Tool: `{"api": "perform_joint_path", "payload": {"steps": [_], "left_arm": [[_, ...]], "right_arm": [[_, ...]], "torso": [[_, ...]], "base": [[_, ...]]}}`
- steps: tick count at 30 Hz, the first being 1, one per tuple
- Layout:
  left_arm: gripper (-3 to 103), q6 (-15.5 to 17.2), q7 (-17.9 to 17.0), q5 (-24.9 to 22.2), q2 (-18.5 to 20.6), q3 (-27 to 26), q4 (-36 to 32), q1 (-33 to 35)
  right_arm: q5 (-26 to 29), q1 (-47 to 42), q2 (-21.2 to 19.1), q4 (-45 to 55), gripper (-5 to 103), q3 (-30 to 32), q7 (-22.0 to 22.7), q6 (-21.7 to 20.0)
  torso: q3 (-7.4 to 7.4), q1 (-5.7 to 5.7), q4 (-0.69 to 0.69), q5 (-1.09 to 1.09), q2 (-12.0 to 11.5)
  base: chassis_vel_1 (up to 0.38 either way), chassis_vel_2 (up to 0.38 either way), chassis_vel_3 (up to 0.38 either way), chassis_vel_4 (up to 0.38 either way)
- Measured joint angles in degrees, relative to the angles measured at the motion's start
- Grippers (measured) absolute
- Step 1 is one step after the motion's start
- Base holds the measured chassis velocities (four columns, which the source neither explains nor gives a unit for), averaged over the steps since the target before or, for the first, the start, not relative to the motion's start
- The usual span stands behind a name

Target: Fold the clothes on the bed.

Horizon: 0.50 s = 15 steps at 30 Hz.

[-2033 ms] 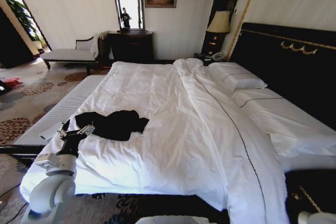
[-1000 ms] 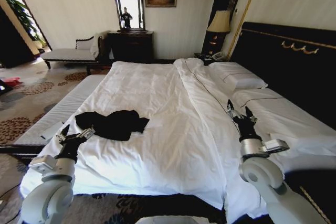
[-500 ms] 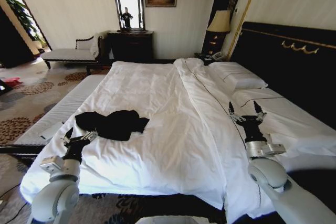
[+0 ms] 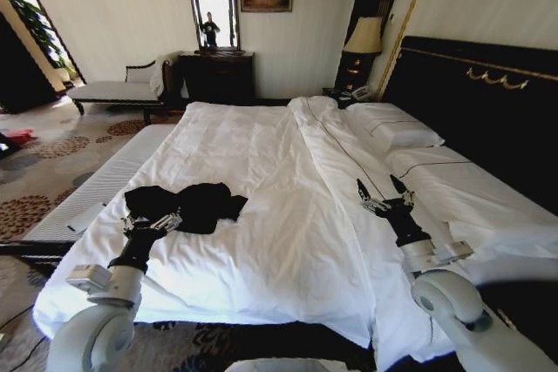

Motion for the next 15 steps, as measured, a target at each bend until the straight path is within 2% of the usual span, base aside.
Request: {"api": "perform_joint_path", "payload": {"steps": [3, 6, 15], "left_arm": [[100, 0.73, -0.63, -0.03, -0.65, 0.12, -0.59, 0.19], [100, 1.2, -1.37, 0.08, -2.05, 0.52, -0.81, 0.58], [100, 1.38, -1.96, 2.68, -2.71, 1.46, -0.97, 0.8]], "right_arm": [[1.35, -0.58, 1.11, -0.55, 100, -0.18, -0.1, 1.62], [0.94, -0.64, 1.89, -1.13, 100, -0.17, -2.42, 3.58], [-2.91, -1.67, 4.28, -1.7, 100, -0.15, -3.64, 4.07]], "torso": [[0.0, 0.0, -0.01, 0.02, 0.0], [0.0, 0.0, 0.0, 0.03, 0.0], [0.0, 0.0, -0.01, 0.02, 0.0]], "base": [[0.0, 0.0, 0.0, 0.0], [0.0, 0.0, 0.0, 0.0], [0.0, 0.0, 0.0, 0.0]]}}
